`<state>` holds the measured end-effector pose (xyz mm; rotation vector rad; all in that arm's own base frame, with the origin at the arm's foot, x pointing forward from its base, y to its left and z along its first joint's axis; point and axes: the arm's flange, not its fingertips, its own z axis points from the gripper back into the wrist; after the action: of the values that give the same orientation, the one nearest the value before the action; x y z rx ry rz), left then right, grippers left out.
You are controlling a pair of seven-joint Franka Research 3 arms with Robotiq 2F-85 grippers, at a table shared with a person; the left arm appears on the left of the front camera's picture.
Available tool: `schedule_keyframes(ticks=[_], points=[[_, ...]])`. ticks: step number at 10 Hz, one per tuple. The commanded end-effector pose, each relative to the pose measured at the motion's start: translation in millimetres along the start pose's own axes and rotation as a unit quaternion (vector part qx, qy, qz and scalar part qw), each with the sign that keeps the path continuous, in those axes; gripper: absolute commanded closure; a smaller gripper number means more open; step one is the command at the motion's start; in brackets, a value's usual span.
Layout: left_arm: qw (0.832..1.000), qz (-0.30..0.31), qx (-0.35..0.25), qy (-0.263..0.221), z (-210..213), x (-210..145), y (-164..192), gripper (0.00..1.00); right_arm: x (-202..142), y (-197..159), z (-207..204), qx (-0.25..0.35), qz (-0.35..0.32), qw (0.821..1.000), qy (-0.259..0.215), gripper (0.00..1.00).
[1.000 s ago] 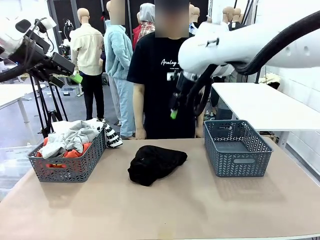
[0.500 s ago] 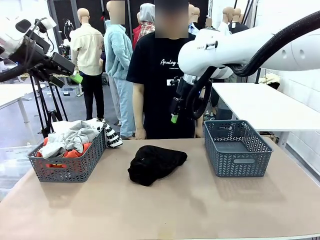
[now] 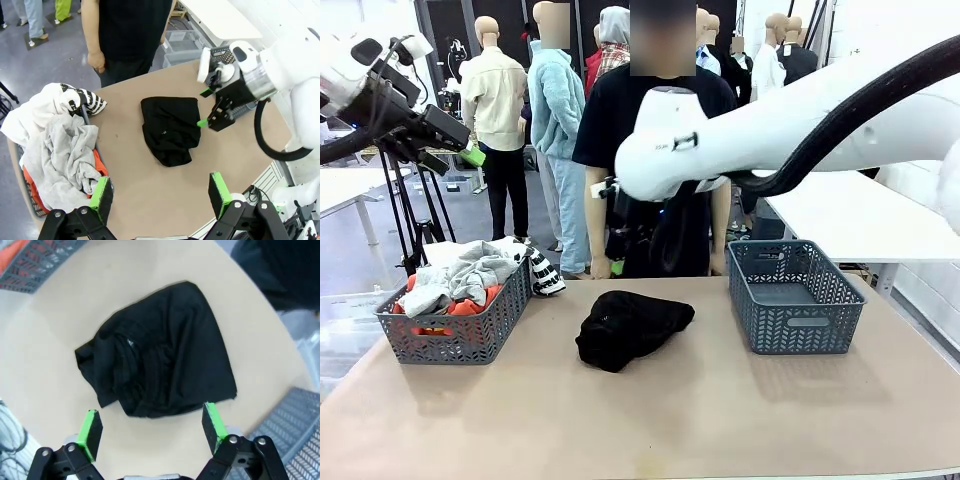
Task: Sort the tops and bottoms.
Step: Lift clothes from the center of the table with your right hand.
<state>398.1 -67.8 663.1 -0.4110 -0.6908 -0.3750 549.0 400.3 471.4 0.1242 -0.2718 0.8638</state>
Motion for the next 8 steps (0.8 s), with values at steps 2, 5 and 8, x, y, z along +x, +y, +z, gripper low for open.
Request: schedule_keyframes(ticks=[2, 5, 8], points=[[1.0, 0.005, -0.005, -0.004, 0.0, -0.2, 0.2, 0.0, 12.0, 11.3, -44.9, -0.036, 0.021, 0.999, 0.03, 0.0], [1.0, 0.005, -0.005, -0.004, 0.0, -0.2, 0.2, 0.0, 28.8, 22.0, -84.9, -0.063, 0.041, 0.995, 0.06, 0.0], [1.0, 0.005, -0.005, -0.004, 0.0, -0.2, 0.2, 0.0, 33.4, 15.4, -115.3, -0.025, 0.034, 0.996, 0.079, 0.0]])
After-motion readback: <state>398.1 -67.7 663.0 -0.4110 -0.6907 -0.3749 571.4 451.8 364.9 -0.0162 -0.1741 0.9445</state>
